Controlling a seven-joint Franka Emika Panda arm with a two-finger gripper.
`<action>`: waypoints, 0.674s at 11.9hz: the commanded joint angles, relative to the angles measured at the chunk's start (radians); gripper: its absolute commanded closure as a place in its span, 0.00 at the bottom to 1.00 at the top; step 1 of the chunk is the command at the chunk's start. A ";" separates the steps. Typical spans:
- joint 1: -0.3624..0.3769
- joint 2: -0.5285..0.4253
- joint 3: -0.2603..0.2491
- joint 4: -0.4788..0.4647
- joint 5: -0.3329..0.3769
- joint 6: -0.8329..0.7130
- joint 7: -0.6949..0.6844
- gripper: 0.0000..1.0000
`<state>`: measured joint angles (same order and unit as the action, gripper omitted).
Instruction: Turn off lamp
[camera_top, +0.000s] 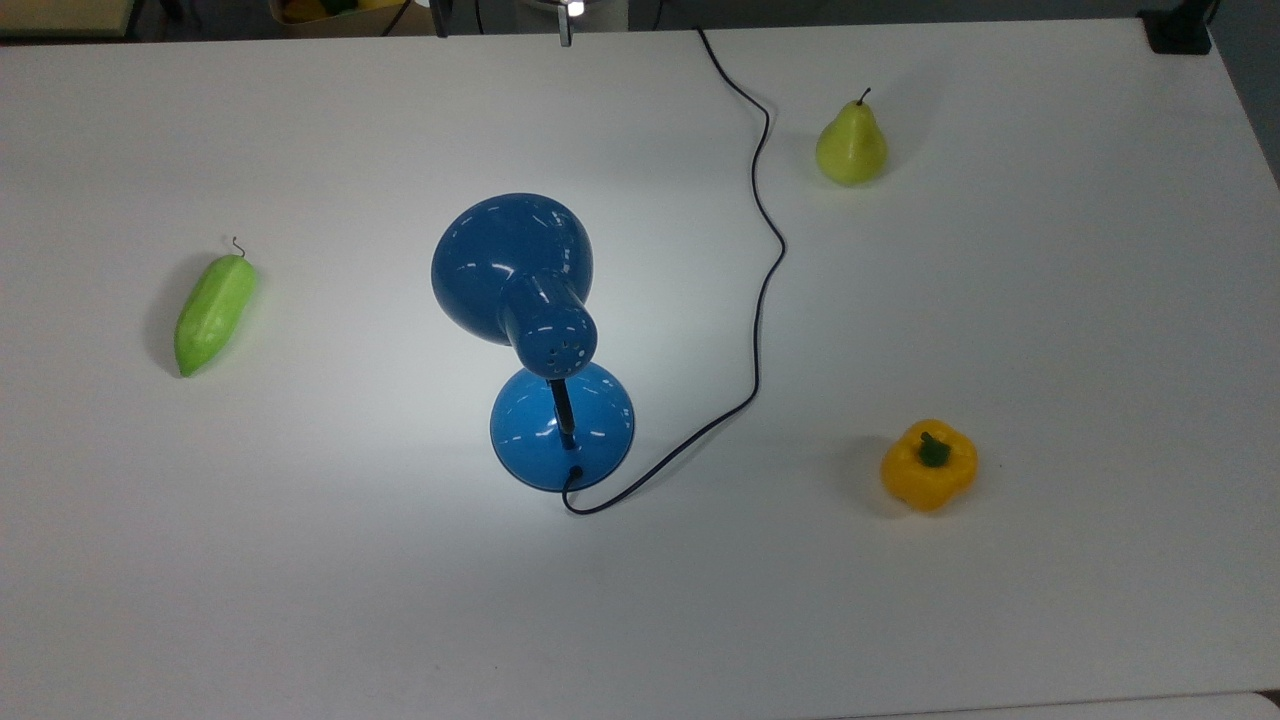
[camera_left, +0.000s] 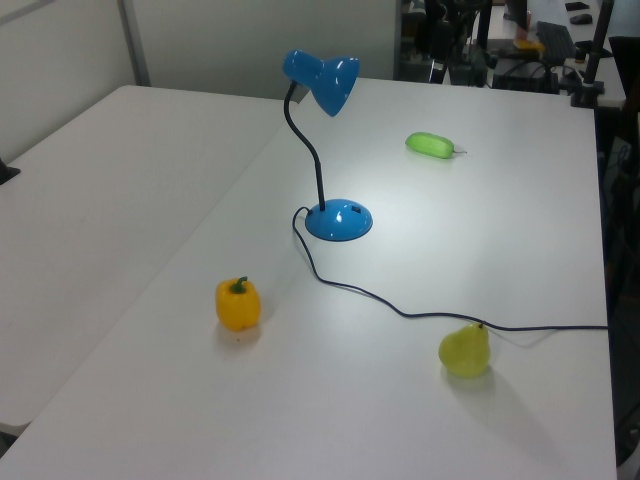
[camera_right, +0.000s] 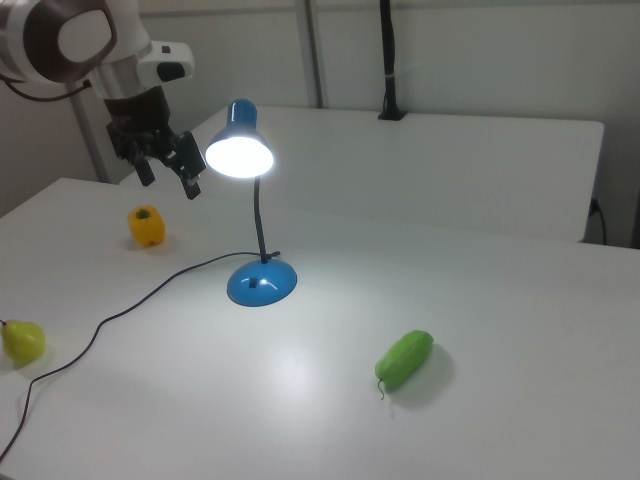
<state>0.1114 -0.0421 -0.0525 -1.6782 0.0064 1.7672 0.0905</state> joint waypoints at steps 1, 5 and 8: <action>-0.002 -0.001 0.002 0.006 0.020 0.008 0.018 0.00; -0.002 0.005 -0.001 0.005 0.027 0.008 -0.009 0.00; -0.001 0.005 0.000 0.005 0.027 0.006 -0.061 0.40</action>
<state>0.1100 -0.0391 -0.0522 -1.6782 0.0160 1.7672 0.0671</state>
